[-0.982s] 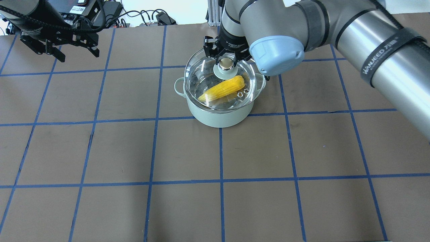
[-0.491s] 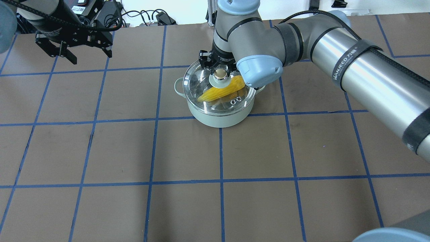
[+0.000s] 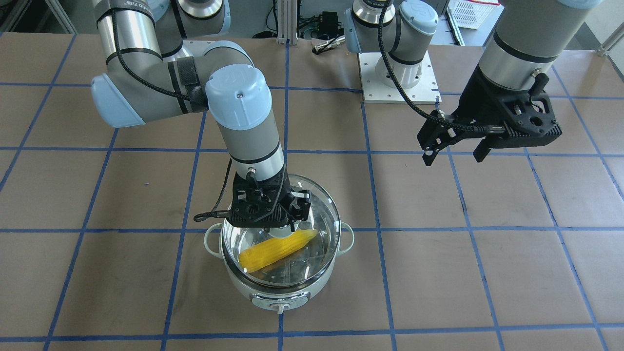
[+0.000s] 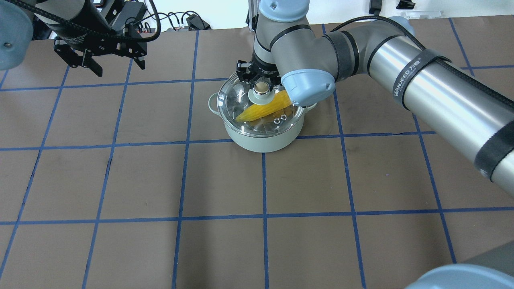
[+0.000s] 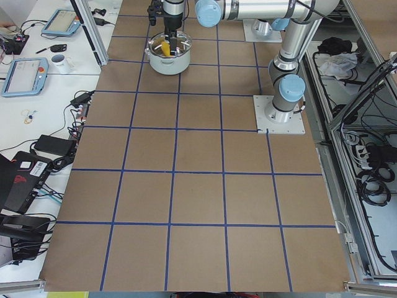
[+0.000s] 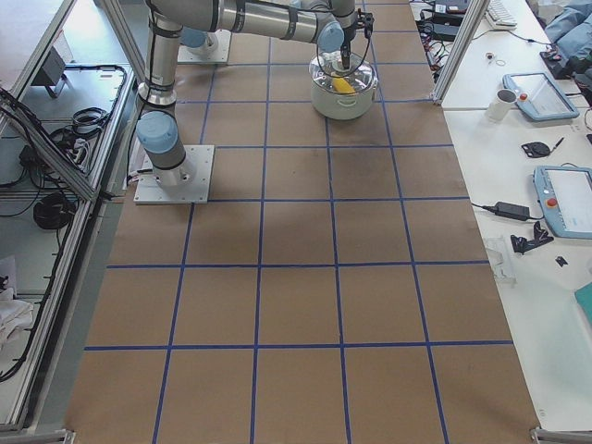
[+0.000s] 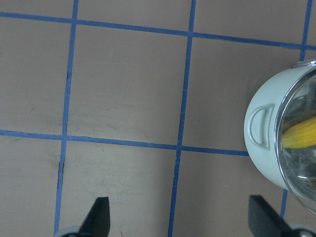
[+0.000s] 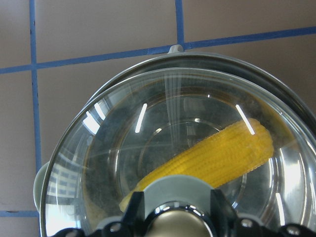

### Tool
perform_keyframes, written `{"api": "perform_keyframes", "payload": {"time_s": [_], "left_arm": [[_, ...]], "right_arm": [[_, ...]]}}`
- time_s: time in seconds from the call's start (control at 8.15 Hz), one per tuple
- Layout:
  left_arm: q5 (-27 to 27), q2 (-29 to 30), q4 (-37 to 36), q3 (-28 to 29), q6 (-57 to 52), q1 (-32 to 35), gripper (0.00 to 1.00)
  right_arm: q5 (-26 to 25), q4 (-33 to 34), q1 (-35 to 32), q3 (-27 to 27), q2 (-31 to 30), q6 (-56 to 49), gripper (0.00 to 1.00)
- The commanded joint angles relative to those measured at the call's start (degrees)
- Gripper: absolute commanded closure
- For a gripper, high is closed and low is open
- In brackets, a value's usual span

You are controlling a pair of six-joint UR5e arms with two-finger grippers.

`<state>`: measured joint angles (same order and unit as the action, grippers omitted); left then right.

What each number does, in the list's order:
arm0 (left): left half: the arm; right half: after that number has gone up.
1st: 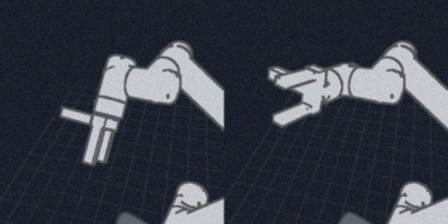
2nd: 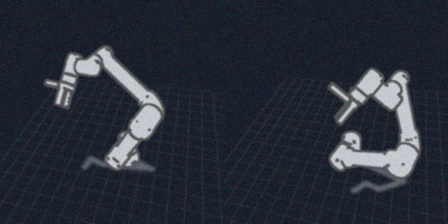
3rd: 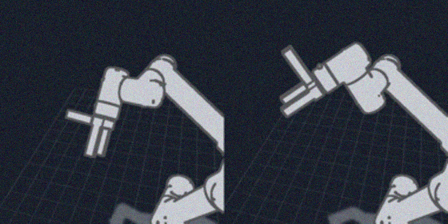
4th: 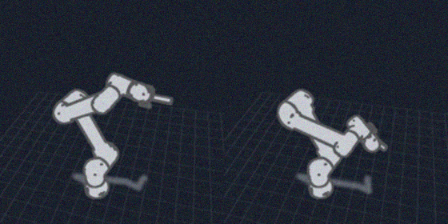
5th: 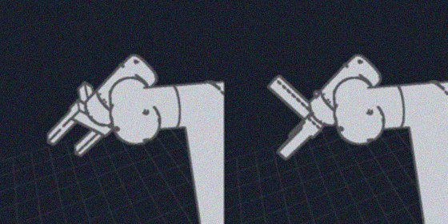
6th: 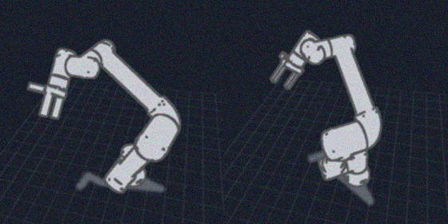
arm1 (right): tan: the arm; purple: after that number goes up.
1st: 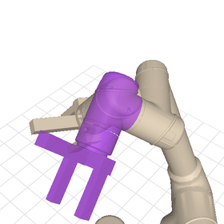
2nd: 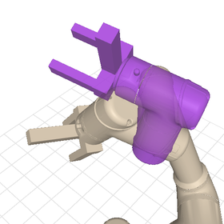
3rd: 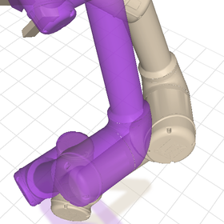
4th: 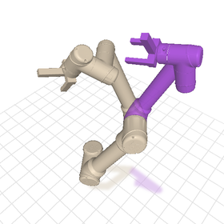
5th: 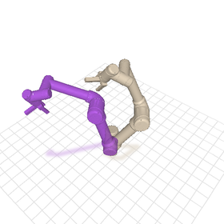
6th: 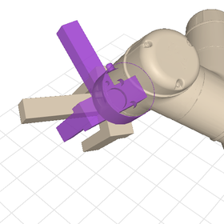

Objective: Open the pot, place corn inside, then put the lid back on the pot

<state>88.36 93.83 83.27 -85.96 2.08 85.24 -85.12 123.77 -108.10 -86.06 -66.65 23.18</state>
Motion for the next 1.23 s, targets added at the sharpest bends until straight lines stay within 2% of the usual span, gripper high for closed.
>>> {"api": "perform_keyframes", "payload": {"time_s": [0.0,1.1], "left_arm": [[-0.5,-0.1,-0.4,0.3,-0.1,0.1,0.00],[-1.5,0.1,-1.1,0.2,-0.3,0.1,0.00]], "right_arm": [[0.0,1.0,0.0,0.2,-0.4,0.0,0.59],[-0.5,1.7,0.0,0.2,0.6,-0.6,0.60]]}}
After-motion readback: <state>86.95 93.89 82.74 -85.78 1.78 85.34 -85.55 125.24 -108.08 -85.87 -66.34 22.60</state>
